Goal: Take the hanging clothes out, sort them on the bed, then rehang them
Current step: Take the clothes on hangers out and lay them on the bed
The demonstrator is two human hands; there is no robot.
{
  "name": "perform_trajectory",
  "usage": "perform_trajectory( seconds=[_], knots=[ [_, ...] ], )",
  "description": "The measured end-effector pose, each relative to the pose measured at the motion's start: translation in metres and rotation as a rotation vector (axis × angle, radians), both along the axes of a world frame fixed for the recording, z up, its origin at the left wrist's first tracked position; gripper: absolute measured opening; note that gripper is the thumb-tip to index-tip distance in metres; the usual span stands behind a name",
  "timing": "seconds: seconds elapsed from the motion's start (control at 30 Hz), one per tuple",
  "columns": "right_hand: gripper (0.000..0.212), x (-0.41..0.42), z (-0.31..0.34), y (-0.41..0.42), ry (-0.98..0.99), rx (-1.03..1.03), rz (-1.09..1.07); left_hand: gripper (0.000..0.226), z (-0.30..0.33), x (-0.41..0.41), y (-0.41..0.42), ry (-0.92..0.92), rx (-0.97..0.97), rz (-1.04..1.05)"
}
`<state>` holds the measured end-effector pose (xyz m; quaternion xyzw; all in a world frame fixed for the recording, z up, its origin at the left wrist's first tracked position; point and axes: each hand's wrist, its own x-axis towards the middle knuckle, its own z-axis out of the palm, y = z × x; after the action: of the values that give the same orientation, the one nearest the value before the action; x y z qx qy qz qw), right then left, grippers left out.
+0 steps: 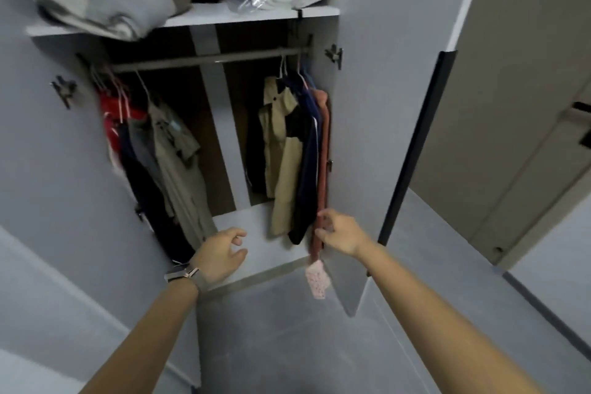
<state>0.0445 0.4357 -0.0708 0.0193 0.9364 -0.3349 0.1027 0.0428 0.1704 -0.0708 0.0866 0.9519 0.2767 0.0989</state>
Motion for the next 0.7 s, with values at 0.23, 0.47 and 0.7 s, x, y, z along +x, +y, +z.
perform_trajectory(
  seconds=[0.23,0.47,0.7],
  knots=[
    [0.045,-0.124,-0.002,-0.010,0.026,-0.073,0.061,0.037,-0.010,-0.080,-0.001,-0.004,0.035,0.089],
    [0.043,-0.260,-0.010,0.029,-0.055,-0.058,0.111,0.031,0.003,-0.206,0.043,0.149,0.148,0.204],
    [0.027,-0.380,-0.002,0.023,-0.002,-0.057,0.164,0.029,0.003,-0.283,0.039,0.146,0.276,0.303]
  ],
)
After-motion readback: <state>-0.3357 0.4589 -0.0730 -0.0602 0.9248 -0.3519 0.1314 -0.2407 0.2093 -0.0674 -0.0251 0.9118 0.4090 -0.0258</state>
